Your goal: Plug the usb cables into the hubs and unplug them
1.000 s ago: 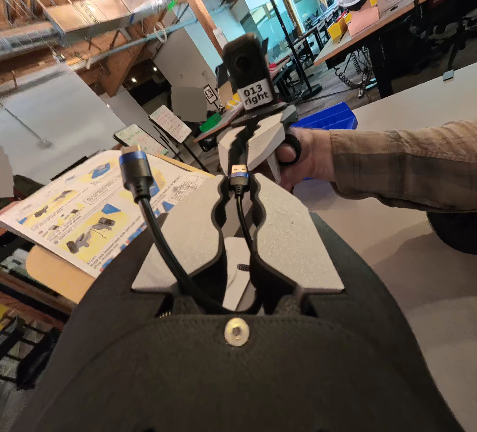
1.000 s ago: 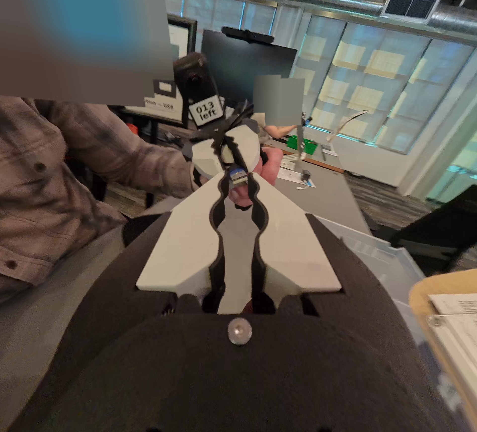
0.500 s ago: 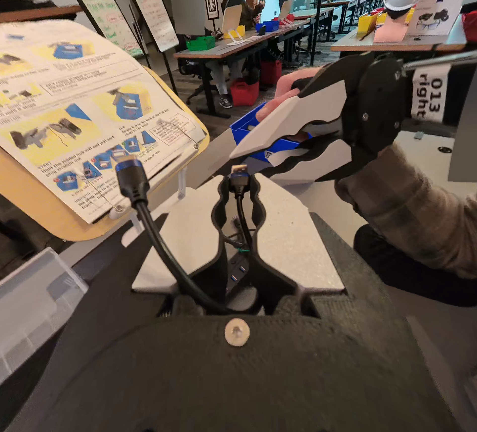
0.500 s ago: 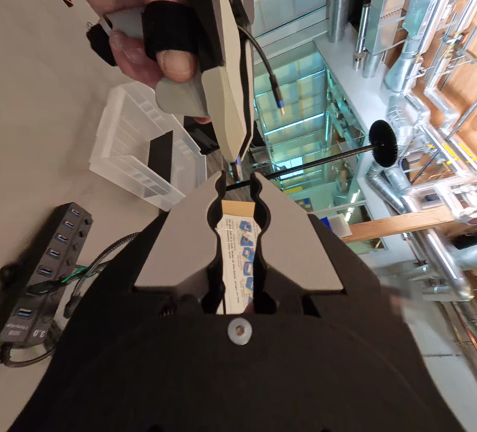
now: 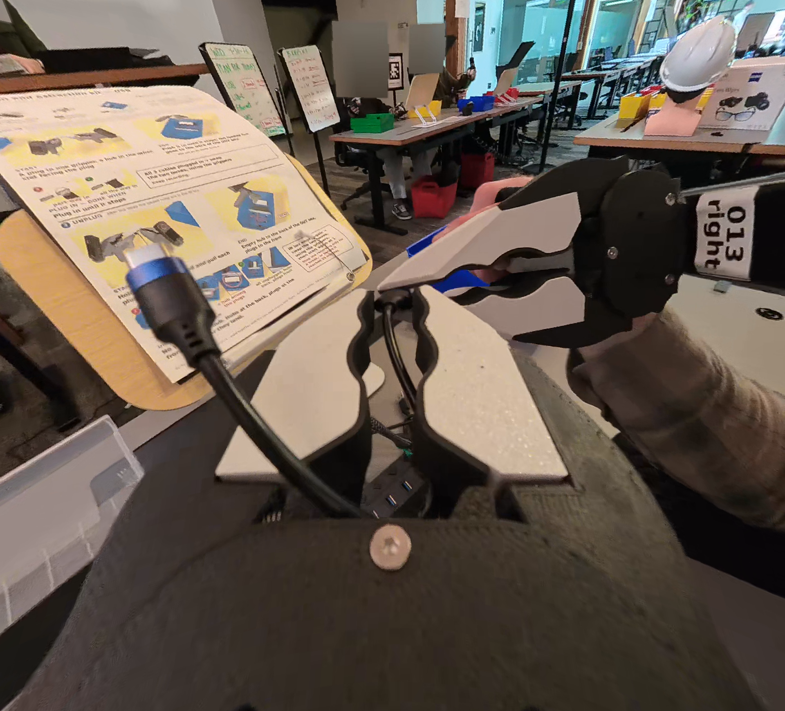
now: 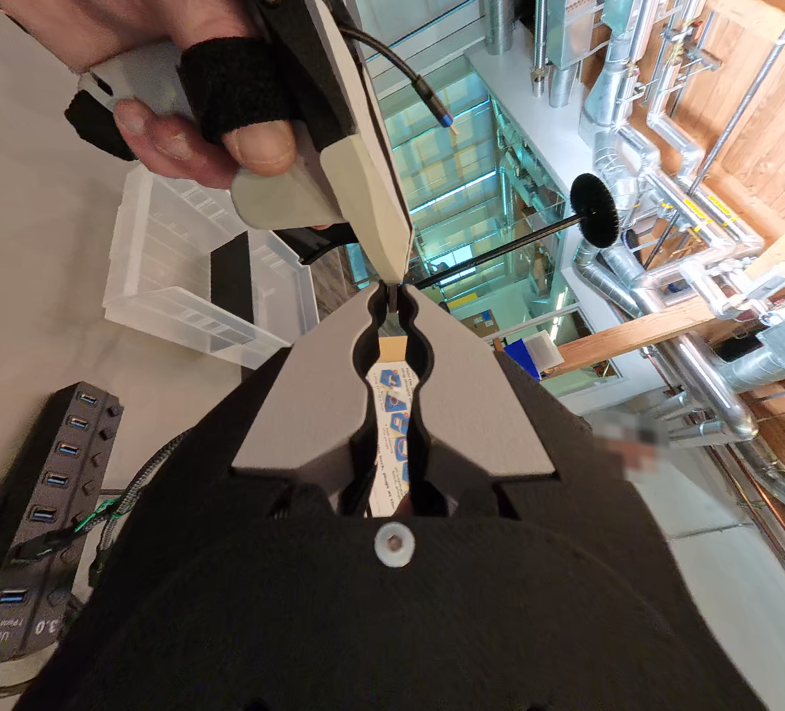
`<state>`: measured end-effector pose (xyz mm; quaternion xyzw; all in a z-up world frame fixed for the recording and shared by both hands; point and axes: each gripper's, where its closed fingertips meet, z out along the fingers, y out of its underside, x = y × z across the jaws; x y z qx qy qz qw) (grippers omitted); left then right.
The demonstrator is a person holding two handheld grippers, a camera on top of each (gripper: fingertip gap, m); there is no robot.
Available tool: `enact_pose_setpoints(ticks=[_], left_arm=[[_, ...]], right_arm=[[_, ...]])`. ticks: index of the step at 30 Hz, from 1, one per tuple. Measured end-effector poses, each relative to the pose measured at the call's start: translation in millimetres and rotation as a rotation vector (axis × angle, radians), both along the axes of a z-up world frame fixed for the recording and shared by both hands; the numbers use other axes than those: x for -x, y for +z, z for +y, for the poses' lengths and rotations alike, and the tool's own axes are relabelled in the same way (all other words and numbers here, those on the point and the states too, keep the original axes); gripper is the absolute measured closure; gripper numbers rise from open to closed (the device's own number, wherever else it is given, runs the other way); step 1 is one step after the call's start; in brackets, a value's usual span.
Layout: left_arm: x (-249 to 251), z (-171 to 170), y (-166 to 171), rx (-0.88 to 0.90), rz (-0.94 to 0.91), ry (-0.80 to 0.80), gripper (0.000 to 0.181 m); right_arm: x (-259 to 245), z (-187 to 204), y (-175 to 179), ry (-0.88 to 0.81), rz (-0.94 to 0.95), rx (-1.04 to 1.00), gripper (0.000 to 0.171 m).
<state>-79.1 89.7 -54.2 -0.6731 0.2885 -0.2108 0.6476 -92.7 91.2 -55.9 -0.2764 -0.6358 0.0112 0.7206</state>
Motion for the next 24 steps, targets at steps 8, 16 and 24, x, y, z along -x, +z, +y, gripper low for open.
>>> enact_pose_setpoints(ticks=[8, 16, 24], left_arm=[[0, -3, 4, -0.02, 0.052, 0.023, 0.165], [0, -4, 7, -0.007, 0.017, 0.031, 0.165], [3, 6, 9, -0.047, 0.013, 0.037, 0.166]], right_arm=[[0, -3, 3, -0.01, 0.001, -0.038, 0.169], [0, -3, 7, -0.032, 0.013, -0.089, 0.169], [-1, 4, 8, -0.039, 0.045, -0.036, 0.161]])
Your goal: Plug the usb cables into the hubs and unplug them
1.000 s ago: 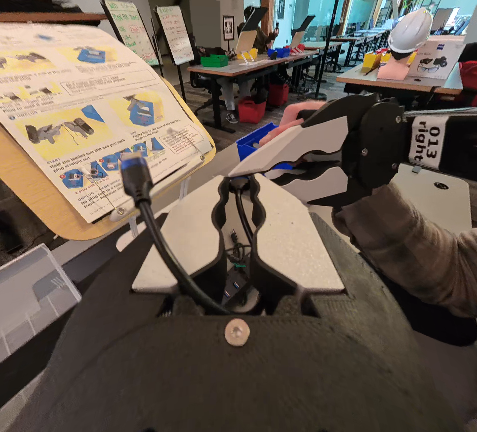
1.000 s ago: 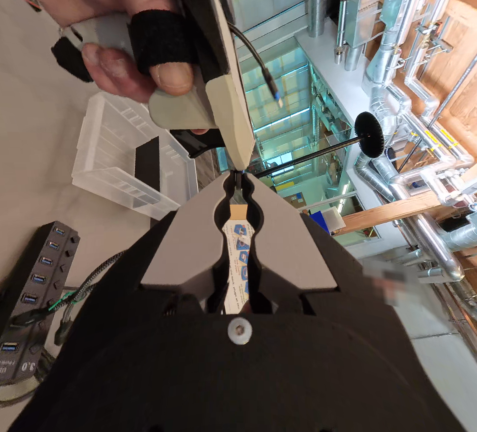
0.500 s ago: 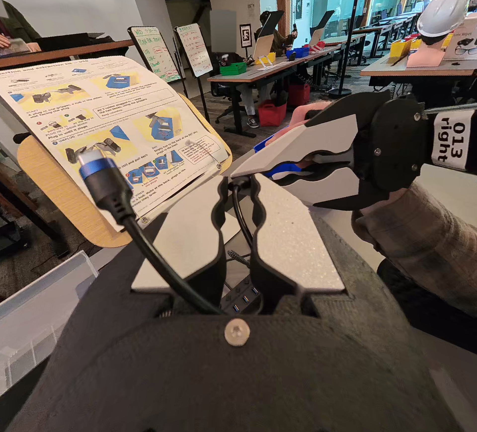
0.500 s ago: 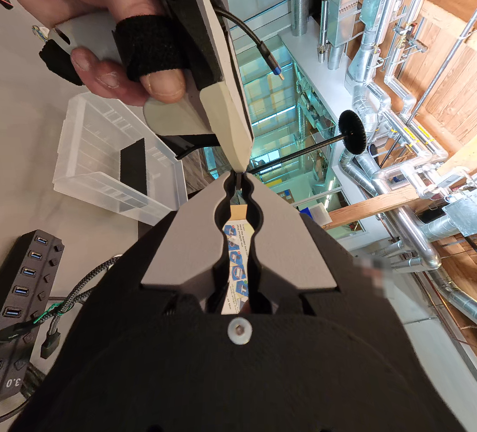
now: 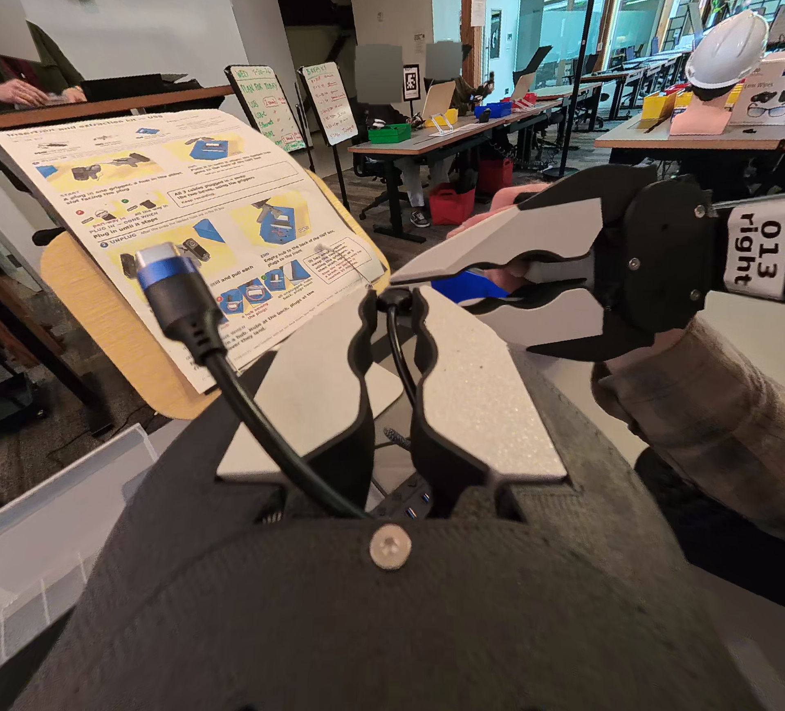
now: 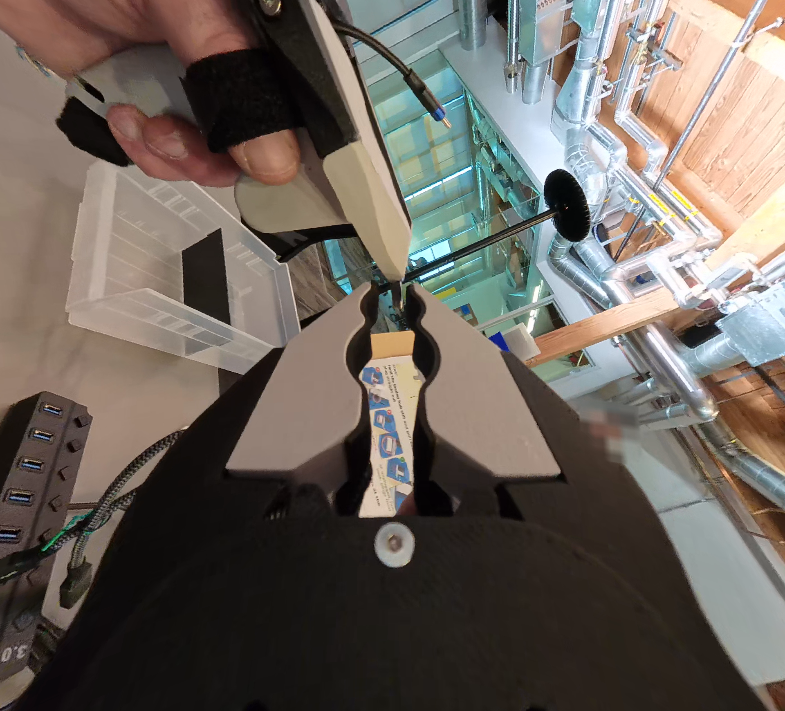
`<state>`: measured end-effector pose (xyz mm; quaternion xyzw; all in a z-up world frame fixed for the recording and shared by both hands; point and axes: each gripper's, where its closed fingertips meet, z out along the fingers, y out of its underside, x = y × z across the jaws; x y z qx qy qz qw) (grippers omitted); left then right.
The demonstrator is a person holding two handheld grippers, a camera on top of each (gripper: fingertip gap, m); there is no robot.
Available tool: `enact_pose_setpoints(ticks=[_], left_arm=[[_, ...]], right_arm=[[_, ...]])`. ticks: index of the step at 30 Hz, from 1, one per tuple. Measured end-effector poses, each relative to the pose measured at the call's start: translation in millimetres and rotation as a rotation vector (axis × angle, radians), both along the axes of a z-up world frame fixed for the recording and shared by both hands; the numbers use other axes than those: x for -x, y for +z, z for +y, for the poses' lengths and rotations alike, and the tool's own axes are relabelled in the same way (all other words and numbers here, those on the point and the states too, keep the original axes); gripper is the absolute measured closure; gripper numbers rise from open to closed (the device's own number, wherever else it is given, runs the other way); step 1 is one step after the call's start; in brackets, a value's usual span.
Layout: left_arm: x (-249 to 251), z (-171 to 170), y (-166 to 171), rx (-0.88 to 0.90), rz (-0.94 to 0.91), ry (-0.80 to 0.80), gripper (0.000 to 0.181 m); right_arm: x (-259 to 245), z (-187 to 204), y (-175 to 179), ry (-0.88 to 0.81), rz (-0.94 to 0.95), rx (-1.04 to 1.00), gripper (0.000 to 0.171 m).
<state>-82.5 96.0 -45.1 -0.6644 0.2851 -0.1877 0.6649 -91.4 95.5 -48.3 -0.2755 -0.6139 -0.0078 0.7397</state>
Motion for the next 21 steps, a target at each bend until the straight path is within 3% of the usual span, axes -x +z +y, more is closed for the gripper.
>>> enact_pose_setpoints(ticks=[9, 12, 21], left_arm=[[18, 44, 23, -0.131, -0.02, 0.038, 0.166], [24, 54, 21, -0.191, 0.028, 0.076, 0.166], [65, 71, -1, -0.181, -0.055, 0.091, 0.166]], right_arm=[[-29, 37, 1, -0.067, 0.066, 0.149, 0.156], [-35, 47, -4, -0.088, 0.058, 0.184, 0.154], [-19, 59, -32, -0.175, -0.078, 0.212, 0.145]])
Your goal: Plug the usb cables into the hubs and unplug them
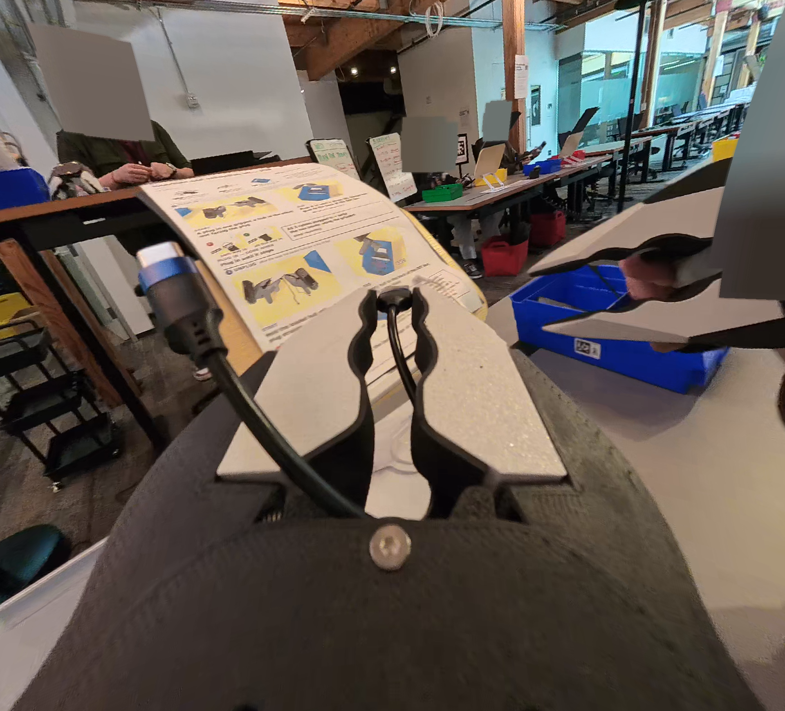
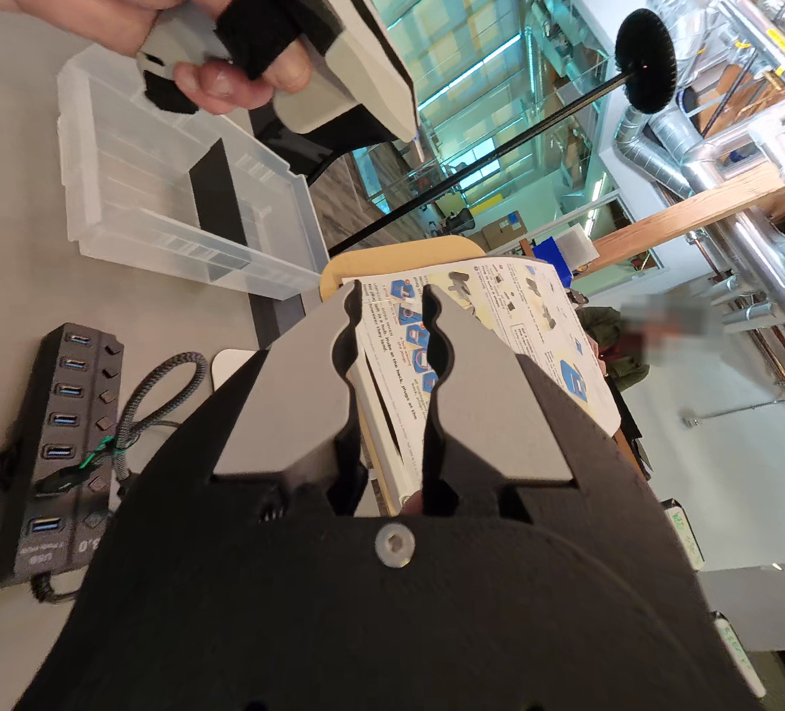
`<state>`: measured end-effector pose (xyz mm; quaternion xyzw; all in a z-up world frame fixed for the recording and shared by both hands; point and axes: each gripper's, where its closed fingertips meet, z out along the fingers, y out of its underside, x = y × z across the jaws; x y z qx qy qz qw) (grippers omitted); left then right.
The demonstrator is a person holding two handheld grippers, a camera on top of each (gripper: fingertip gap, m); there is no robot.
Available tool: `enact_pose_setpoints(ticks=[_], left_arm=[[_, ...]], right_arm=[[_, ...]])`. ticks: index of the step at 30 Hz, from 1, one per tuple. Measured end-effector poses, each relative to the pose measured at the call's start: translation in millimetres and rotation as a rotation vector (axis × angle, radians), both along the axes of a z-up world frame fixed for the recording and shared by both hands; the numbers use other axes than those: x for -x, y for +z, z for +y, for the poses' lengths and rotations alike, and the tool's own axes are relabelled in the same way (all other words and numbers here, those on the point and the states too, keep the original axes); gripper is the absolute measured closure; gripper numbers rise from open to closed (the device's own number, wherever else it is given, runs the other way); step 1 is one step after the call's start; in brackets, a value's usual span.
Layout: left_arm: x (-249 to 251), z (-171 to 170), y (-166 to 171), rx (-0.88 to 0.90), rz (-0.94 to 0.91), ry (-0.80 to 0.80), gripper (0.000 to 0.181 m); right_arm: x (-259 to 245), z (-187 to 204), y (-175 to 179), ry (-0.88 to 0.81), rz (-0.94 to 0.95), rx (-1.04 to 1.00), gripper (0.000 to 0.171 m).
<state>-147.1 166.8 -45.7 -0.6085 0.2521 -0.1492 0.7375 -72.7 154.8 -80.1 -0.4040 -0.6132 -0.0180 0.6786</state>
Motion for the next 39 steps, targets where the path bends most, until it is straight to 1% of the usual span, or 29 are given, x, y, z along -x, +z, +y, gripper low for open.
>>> enact_pose_setpoints(ticks=[3, 7, 9, 12, 14, 15, 17, 20, 21, 24, 27, 28, 30, 31, 33, 35, 36, 39], left_arm=[[13, -4, 6, -0.006, -0.038, -0.015, 0.166], [29, -10, 15, -0.027, -0.072, -0.007, 0.166], [32, -13, 18, -0.034, -0.093, -0.025, 0.166], [29, -16, 20, -0.034, -0.098, -0.045, 0.166], [26, -19, 22, -0.038, -0.103, -0.065, 0.166], [25, -20, 23, -0.04, -0.106, -0.073, 0.166], [23, -23, 25, -0.045, -0.12, -0.09, 0.166], [21, -27, 29, -0.058, -0.117, -0.094, 0.166], [20, -29, 30, -0.063, -0.115, -0.096, 0.166], [17, -34, 34, -0.08, -0.113, -0.107, 0.166], [16, -38, 37, -0.094, -0.116, -0.112, 0.166], [16, -39, 38, -0.097, -0.118, -0.116, 0.166], [15, -39, 39, -0.098, -0.122, -0.122, 0.166], [15, -39, 39, -0.098, -0.122, -0.125, 0.166], [15, -39, 39, -0.098, -0.125, -0.13, 0.166], [15, -39, 39, -0.097, -0.132, -0.135, 0.166], [15, -39, 39, -0.097, -0.134, -0.138, 0.166], [16, -38, 38, -0.095, -0.135, -0.137, 0.166]], right_arm=[[4, -16, -13, 0.017, -0.107, 0.086, 0.142], [-14, -24, -54, -0.105, -0.348, 0.123, 0.134], [-29, -29, -86, -0.188, -0.459, 0.133, 0.131], [-58, -41, -146, -0.294, -0.623, 0.193, 0.13], [-66, -50, -175, -0.333, -0.658, 0.216, 0.127], [-69, -54, -191, -0.35, -0.683, 0.23, 0.123], [-74, -49, -211, -0.425, -0.723, 0.179, 0.117], [-76, -36, -230, -0.515, -0.756, 0.098, 0.111], [-77, -31, -234, -0.542, -0.757, 0.072, 0.113], [-75, -21, -249, -0.581, -0.748, 0.031, 0.113], [-78, -8, -257, -0.65, -0.753, -0.041, 0.108], [-77, -4, -258, -0.662, -0.746, -0.076, 0.109], [-76, 4, -259, -0.68, -0.74, -0.137, 0.114], [-76, 7, -261, -0.686, -0.742, -0.15, 0.118], [-76, 13, -262, -0.699, -0.737, -0.17, 0.122], [-73, 17, -266, -0.688, -0.746, -0.174, 0.133], [-71, 19, -269, -0.673, -0.751, -0.174, 0.141], [-67, 23, -270, -0.653, -0.74, -0.181, 0.146]])
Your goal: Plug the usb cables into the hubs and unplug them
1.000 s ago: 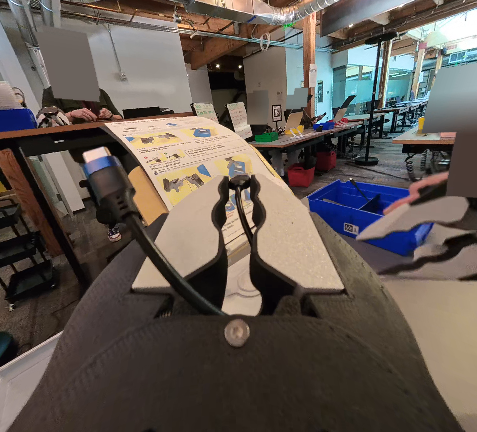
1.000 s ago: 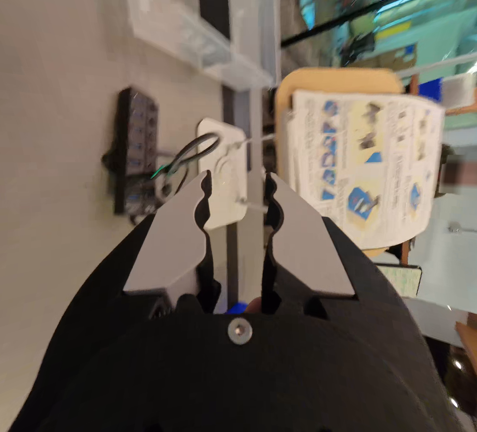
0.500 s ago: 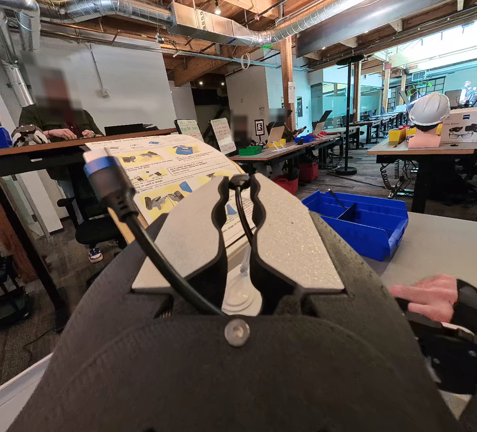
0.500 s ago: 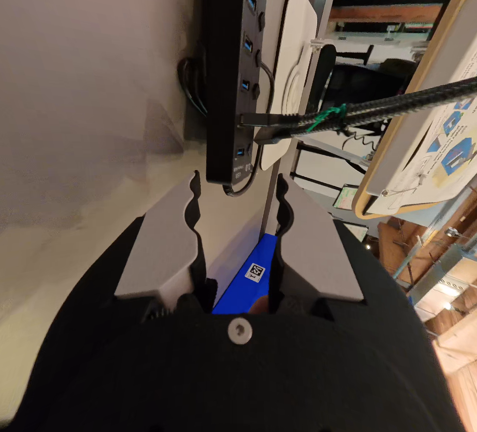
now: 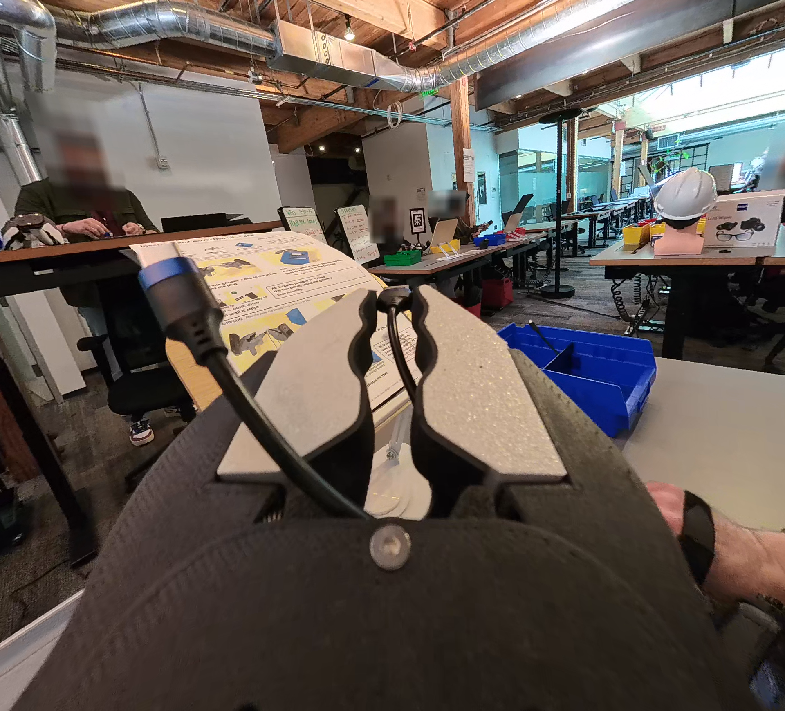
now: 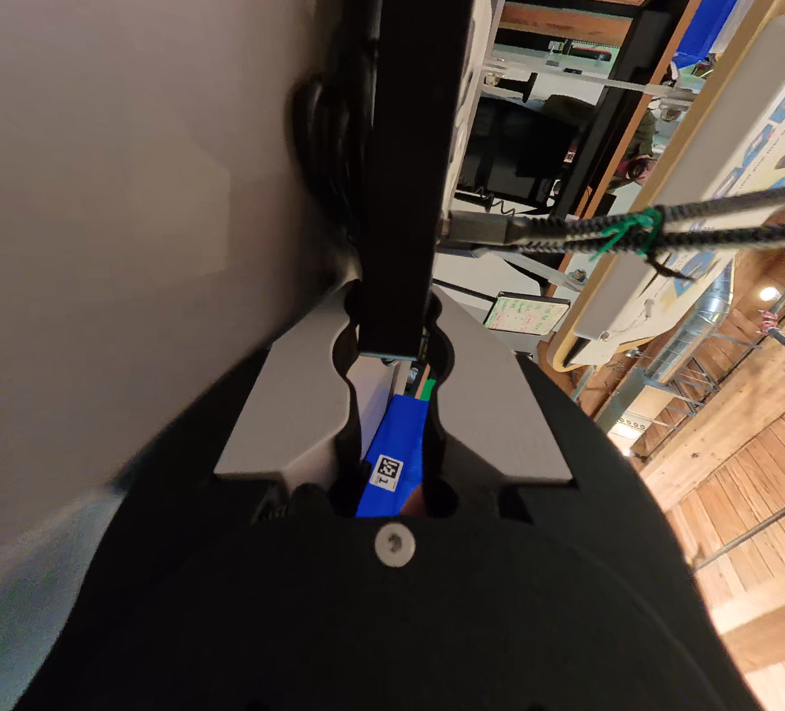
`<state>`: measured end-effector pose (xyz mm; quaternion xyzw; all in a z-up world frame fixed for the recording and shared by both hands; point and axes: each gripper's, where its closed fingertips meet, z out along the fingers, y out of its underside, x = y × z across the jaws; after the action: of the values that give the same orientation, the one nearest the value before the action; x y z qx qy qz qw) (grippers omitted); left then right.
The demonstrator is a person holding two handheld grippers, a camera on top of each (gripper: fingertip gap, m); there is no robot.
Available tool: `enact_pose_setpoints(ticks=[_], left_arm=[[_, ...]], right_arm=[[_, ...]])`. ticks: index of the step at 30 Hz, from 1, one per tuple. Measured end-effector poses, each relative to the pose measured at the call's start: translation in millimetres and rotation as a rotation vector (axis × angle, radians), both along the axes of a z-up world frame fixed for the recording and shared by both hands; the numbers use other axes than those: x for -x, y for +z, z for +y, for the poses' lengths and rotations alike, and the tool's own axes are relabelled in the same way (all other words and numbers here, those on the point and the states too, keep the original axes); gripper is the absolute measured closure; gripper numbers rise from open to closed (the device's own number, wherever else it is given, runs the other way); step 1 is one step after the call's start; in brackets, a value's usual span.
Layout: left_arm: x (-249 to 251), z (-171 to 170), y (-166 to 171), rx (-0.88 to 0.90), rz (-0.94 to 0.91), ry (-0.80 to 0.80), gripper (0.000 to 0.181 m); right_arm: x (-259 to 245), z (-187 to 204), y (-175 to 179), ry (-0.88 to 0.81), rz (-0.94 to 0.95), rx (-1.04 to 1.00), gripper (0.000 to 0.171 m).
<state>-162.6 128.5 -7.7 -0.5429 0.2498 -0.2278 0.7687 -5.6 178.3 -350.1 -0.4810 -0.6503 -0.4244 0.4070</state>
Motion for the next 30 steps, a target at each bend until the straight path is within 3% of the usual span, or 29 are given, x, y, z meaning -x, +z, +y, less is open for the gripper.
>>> enact_pose_setpoints(ticks=[7, 15, 28, 30], left_arm=[[2, 4, -4, 0.012, -0.002, -0.001, 0.166], [-10, 8, -13, 0.037, 0.031, -0.025, 0.166], [-67, 19, -58, 0.171, 0.143, -0.197, 0.166], [-80, 18, -67, 0.205, 0.163, -0.247, 0.166]], right_arm=[[-10, 11, 30, 0.003, 0.044, 0.004, 0.15], [-40, 19, 94, 0.06, -0.004, -0.074, 0.15], [-80, 17, 190, 0.17, -0.176, -0.245, 0.144], [-83, 17, 198, 0.192, -0.208, -0.251, 0.149]])
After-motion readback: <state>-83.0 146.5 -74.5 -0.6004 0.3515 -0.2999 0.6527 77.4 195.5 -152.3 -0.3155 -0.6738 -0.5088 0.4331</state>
